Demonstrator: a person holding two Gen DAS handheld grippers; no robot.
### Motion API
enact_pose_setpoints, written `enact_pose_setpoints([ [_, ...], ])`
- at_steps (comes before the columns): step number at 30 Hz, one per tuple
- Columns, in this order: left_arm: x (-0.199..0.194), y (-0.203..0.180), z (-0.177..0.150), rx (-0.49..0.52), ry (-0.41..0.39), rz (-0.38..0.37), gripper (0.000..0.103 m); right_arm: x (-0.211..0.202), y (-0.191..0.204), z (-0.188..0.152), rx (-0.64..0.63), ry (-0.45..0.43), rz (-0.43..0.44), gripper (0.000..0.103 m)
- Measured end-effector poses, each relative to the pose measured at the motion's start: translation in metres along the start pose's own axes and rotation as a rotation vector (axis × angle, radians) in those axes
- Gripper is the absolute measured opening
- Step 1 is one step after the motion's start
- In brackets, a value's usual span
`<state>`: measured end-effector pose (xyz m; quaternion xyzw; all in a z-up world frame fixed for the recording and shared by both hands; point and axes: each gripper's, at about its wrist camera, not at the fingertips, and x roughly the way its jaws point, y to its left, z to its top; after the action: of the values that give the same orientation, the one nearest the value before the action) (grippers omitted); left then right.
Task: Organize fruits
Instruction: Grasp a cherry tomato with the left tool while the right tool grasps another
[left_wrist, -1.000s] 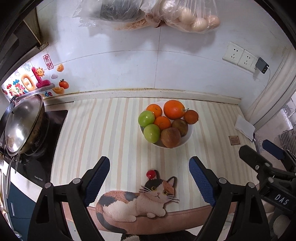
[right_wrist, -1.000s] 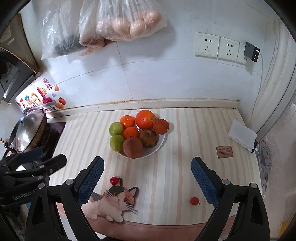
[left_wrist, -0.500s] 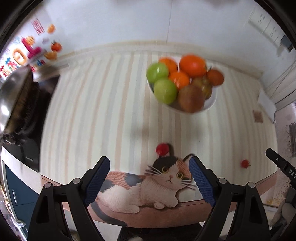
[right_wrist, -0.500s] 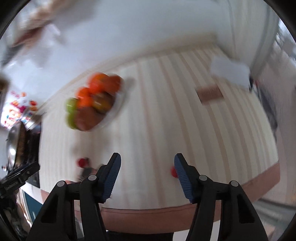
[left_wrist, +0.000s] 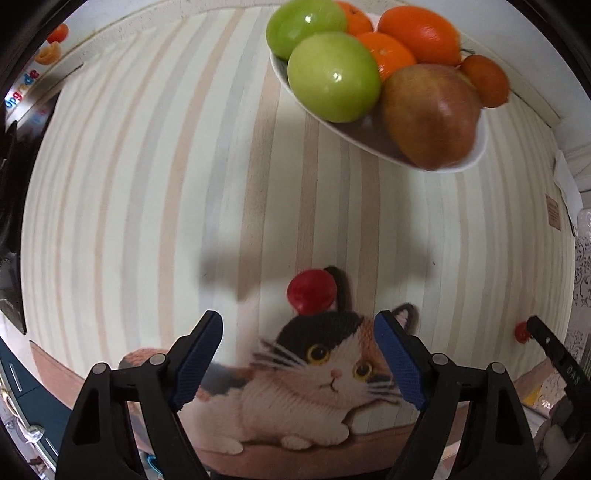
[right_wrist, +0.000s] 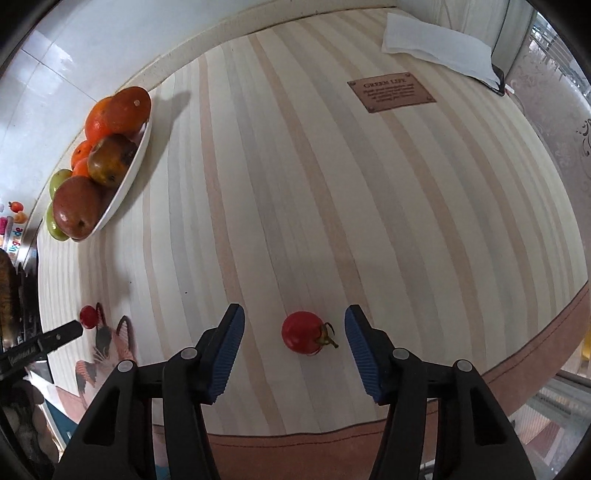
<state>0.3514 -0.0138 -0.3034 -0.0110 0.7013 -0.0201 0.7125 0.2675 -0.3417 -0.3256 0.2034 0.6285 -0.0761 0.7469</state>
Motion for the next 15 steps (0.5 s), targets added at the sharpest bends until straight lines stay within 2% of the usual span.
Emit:
enact_pose_setpoints([
  [1,0.003,-0.001,0.002,-0.001,0.002,-0.001,0.079,0.003,0.002,0.002,-0.002,0.004,-0.006,0.059],
  [3,0.011,-0.003,0.007,0.001,0.013,-0.003,0.061,0.007,0.002,0.002,-0.003,0.009,-0.015,0.058],
  [5,0.021,-0.007,0.009,0.01,0.043,-0.007,0.047,0.014,0.002,0.002,-0.01,0.021,-0.031,0.056],
  [7,0.019,-0.011,0.009,0.021,0.017,0.0,0.042,0.02,0.004,0.003,-0.017,0.026,-0.034,0.052],
  [9,0.019,-0.015,0.009,0.032,0.012,0.002,0.031,0.022,0.009,0.004,-0.037,0.017,-0.05,0.048],
  [10,0.018,-0.016,0.008,0.033,0.008,-0.001,0.028,0.022,0.01,0.004,-0.043,0.011,-0.054,0.046],
  [12,0.016,-0.019,0.008,0.034,0.003,-0.006,0.028,0.024,0.013,0.004,-0.062,0.003,-0.062,0.034],
  [15,0.012,-0.019,0.004,0.033,-0.012,-0.01,0.027,0.026,0.017,0.003,-0.07,-0.002,-0.053,0.027],
])
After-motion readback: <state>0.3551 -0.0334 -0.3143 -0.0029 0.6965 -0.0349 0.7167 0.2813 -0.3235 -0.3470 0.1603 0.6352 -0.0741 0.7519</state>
